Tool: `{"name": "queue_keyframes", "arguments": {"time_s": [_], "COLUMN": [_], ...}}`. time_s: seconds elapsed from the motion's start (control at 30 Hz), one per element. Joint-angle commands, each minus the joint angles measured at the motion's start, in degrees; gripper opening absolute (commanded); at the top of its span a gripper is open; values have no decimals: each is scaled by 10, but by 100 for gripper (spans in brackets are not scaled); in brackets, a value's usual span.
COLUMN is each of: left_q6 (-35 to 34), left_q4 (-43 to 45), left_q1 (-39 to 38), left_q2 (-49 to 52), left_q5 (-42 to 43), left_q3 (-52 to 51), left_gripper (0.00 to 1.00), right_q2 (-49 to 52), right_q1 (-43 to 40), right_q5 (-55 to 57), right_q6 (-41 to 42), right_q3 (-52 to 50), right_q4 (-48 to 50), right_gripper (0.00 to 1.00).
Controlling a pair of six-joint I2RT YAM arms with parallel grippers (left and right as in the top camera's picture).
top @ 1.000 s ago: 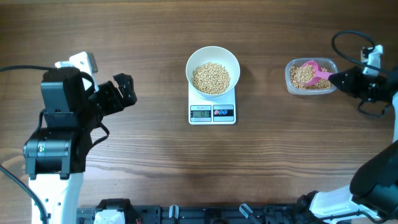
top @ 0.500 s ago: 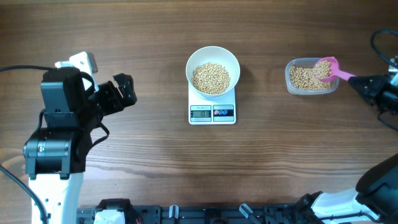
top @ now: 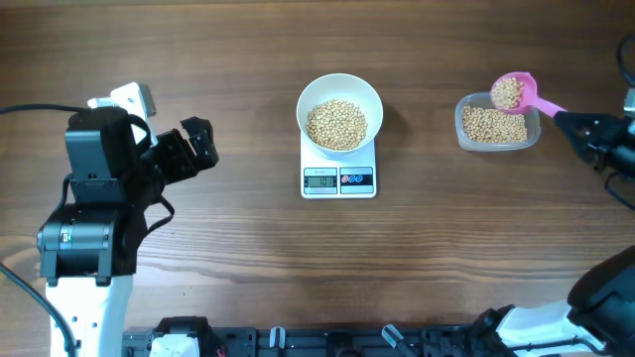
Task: Scoop item into bowl and weigh 150g on scale
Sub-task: 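Drag the scoop through the soybeans and lift it filled, then carry the filled scoop left over the white bowl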
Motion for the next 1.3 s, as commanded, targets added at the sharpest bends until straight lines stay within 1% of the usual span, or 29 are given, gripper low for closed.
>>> {"name": "queue_keyframes", "arguments": {"time_s": [0.0, 0.1, 0.2, 0.3, 0.37, 0.43, 0.57, 0.63, 0.7, 0.83, 1.0, 1.27], "left_q6": [7, 7, 7, 7, 7, 7, 7, 7, 7, 7, 7, 7], "left_q4": [0, 0, 0, 0, 0, 0, 0, 0, 0, 0, 0, 0], "left_q1": [3, 3, 3, 3, 3, 3, 3, 3, 3, 3, 3, 3], "left_q2": [2, 2, 2, 2, 2, 2, 2, 2, 2, 2, 2, 2], "left_q5": [-5, -6, -5, -5, -5, -5, -5, -5, -5, -5, -5, -5], "left_q3": [11, 11, 11, 11, 11, 11, 11, 11, 11, 11, 11, 11], "left_gripper": [100, 100, 100, 100, 100, 100, 100, 100, 100, 100, 100, 100], "right_q2": [6, 6, 6, 6, 6, 6, 6, 6, 6, 6, 6, 6], "right_q1": [37, 78, 123, 171, 224, 257, 313, 329, 353, 384, 430, 496], "right_q5": [-70, -110, -111, -112, -111, -106, -45, -39, -37, 4, 93, 215], "right_q6": [10, 10, 17, 52, 89, 114, 192, 219, 270, 314, 355, 355], "right_q3": [6, 6, 6, 6, 6, 6, 6, 6, 6, 6, 6, 6], "right_q4": [-1, 4, 4, 18, 48, 72, 145, 179, 256, 335, 369, 369], "right_gripper": [4, 4, 4, 4, 4, 4, 4, 4, 4, 4, 4, 4]}}
